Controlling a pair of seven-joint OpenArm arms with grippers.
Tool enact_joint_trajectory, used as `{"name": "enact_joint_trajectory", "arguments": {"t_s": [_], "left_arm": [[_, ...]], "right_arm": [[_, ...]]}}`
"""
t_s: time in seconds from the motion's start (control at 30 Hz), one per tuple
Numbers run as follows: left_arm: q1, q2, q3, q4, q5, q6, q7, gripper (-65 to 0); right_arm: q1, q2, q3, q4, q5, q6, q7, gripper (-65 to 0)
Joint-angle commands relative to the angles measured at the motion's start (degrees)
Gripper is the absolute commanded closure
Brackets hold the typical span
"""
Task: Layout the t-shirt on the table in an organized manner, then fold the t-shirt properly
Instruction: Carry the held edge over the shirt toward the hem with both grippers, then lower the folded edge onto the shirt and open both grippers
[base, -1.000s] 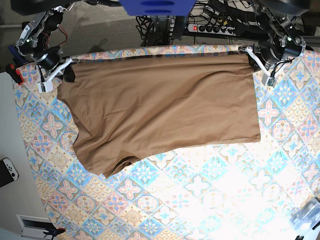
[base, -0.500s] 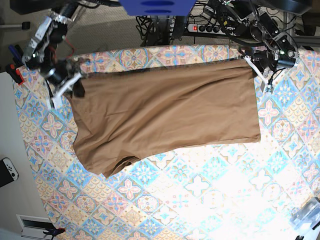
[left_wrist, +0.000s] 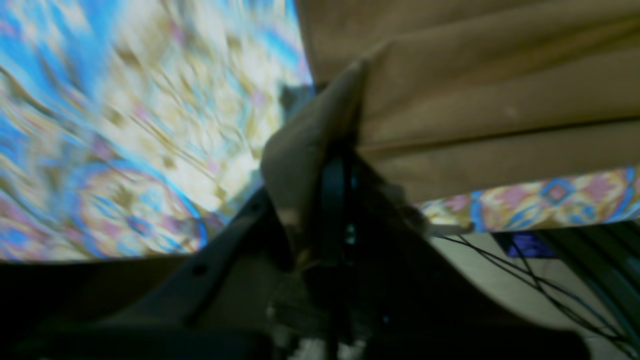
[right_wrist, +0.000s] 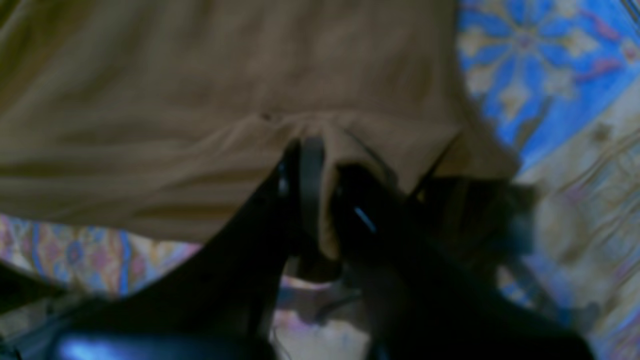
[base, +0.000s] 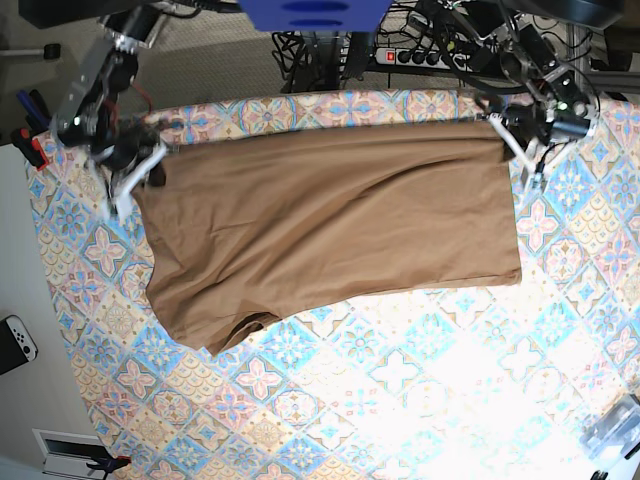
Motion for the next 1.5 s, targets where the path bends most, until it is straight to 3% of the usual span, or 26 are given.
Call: {"name": "enact_joint_trajectory", "arguments": {"t_s": [0.0,0.23,0.53,0.73,1.17,1.47], "left_arm": [[-0.3,-0.4,1.0,2.5,1.6,0.1,-0.4,0.0],[-0.7,2.9,3.9,3.8,15.6,0.1,-0.4,0.0],[-4.5,3.1,4.0,3.8,19.5,0.1,-0.4,0.0],[-6.1,3.3,9.2,3.8,25.9,0.1,-0.4,0.0],[-6.1,5.0,10.3,3.3,26.8,0.1,-6.4,0.0],[-6.2,4.9,10.2,-6.6,26.4,0.1,-13.3,0.0]], "right_arm": [[1.9,0.9,0.1,1.3,1.1,0.1,2.4,0.0],[2.4,0.9,-1.4,1.1,1.0,0.1,2.5,0.0],[2.5,0.9,-4.2,0.8,0.8,0.0,5.1,0.0],[5.3,0.9,-7.9,0.7,-5.9,-0.1,7.4,0.0],[8.6,0.9,-10.2,-3.7,-6.0,-0.1,9.5,0.0],[8.6,0.9,-10.2,-8.7,-6.1,-0.1,9.5,0.0]]}}
